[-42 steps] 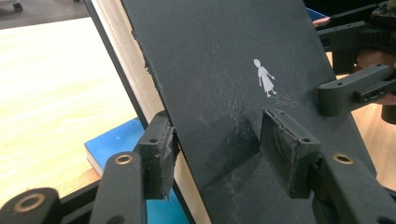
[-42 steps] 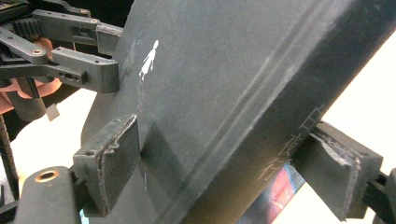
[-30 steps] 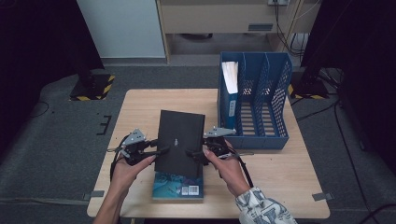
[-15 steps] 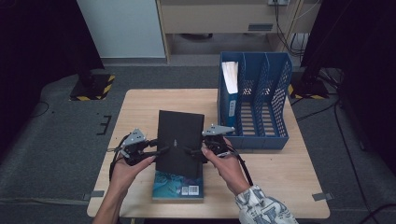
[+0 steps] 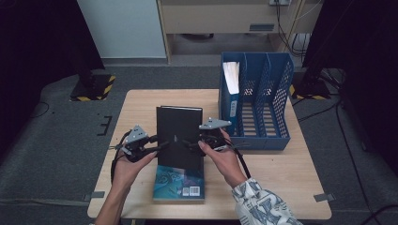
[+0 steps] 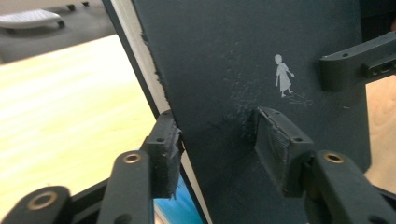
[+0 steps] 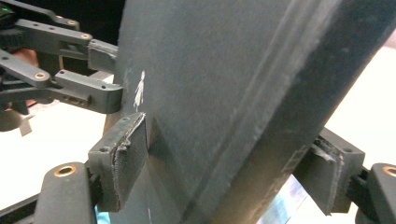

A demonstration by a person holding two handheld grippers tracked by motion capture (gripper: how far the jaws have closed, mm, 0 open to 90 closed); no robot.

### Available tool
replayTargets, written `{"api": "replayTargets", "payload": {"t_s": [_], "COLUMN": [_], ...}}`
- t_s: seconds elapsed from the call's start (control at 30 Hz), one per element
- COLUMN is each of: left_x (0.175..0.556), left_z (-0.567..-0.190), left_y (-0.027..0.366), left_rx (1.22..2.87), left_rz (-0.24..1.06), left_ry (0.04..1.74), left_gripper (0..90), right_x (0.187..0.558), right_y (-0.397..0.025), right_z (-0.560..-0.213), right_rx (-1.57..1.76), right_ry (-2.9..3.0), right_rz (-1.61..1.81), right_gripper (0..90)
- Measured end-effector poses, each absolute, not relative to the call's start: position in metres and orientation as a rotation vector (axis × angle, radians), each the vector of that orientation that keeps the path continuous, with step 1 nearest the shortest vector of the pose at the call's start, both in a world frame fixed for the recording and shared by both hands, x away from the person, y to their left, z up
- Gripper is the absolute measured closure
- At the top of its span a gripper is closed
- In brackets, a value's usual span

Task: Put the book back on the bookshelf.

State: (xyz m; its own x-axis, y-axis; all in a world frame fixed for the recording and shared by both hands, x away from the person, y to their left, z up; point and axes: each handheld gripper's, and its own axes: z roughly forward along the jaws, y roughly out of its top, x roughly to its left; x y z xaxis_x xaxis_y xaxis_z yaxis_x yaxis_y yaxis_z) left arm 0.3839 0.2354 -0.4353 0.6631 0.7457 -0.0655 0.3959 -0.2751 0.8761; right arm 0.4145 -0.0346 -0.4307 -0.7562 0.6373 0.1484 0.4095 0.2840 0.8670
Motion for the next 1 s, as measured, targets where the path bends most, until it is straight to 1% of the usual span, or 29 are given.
{"api": "replayTargets", "payload": {"t_s": [0.33,0.47,0.7,0.8,0.87,1.0], "left_x": [0.399,0.398,0.380,0.372,0.368,0.363], "left_z": [-0.433,-0.434,-0.437,-0.437,-0.438,-0.443], "left_y": [0.235,0.234,0.227,0.229,0.230,0.231], "left_rx": [1.892,1.893,1.909,1.899,1.882,1.864], "left_rz": [0.539,0.557,0.595,0.584,0.566,0.578], "left_ry": [0.914,0.909,0.887,0.893,0.903,0.908], "left_gripper": [54.5,56.0,57.7,57.6,56.9,54.3], "right_x": [0.431,0.433,0.421,0.411,0.405,0.400], "right_y": [-0.024,-0.024,-0.032,-0.034,-0.034,-0.035], "right_z": [-0.425,-0.428,-0.434,-0.433,-0.431,-0.428], "right_rx": [0.908,0.885,0.873,0.839,0.830,0.835], "right_ry": [2.249,2.234,2.225,2.217,2.227,2.250], "right_rz": [1.425,1.430,1.443,1.462,1.465,1.485], "right_gripper": [23.2,23.0,24.8,26.2,26.2,26.2]}}
